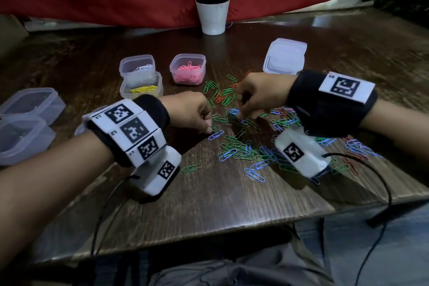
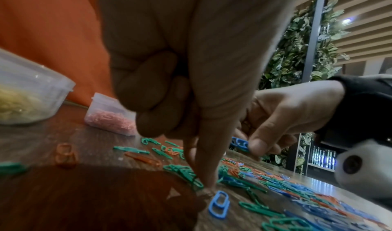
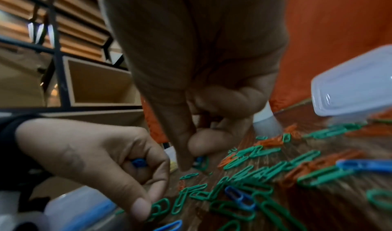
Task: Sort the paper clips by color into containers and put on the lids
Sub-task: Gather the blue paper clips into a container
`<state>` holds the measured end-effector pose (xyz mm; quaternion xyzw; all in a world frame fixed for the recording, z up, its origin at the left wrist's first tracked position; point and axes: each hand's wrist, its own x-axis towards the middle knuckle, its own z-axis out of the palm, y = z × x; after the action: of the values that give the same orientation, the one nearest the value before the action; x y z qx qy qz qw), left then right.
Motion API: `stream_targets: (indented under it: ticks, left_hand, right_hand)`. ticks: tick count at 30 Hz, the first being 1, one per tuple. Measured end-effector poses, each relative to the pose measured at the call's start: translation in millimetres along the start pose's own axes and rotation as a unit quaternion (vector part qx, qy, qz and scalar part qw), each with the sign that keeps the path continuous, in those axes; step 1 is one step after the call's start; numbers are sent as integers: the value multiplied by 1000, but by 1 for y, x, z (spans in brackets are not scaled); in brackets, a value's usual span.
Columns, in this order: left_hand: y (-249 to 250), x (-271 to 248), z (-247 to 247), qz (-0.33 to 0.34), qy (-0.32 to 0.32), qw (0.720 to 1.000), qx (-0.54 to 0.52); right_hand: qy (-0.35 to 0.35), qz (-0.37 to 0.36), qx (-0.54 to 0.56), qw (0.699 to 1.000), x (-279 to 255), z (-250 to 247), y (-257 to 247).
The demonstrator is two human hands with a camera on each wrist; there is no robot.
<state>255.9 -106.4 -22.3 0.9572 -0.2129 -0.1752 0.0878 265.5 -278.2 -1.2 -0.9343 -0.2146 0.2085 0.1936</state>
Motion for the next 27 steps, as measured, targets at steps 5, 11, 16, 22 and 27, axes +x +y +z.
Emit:
stream_targets:
  ticks: [5,11,16,22,27]
  left_hand:
    - [5,-3,2,7,57,997,54]
    - [16,1,8,16,6,999,42]
    - [11,1,10,-14,-42,999,-24]
    - [19,-24,13,-59,-3,936,-346]
    - [50,-43,23,-38,82,839,-537]
  right_hand:
    - [-24,12,112,993,-3,6,4]
    - [-38,34,246,968,-16,3,8]
    - [-3,33,424,905,-44,9,13]
    - [66,-5,601,796,-70,33,0]
    - [169,-33,621,765,-80,60,-19]
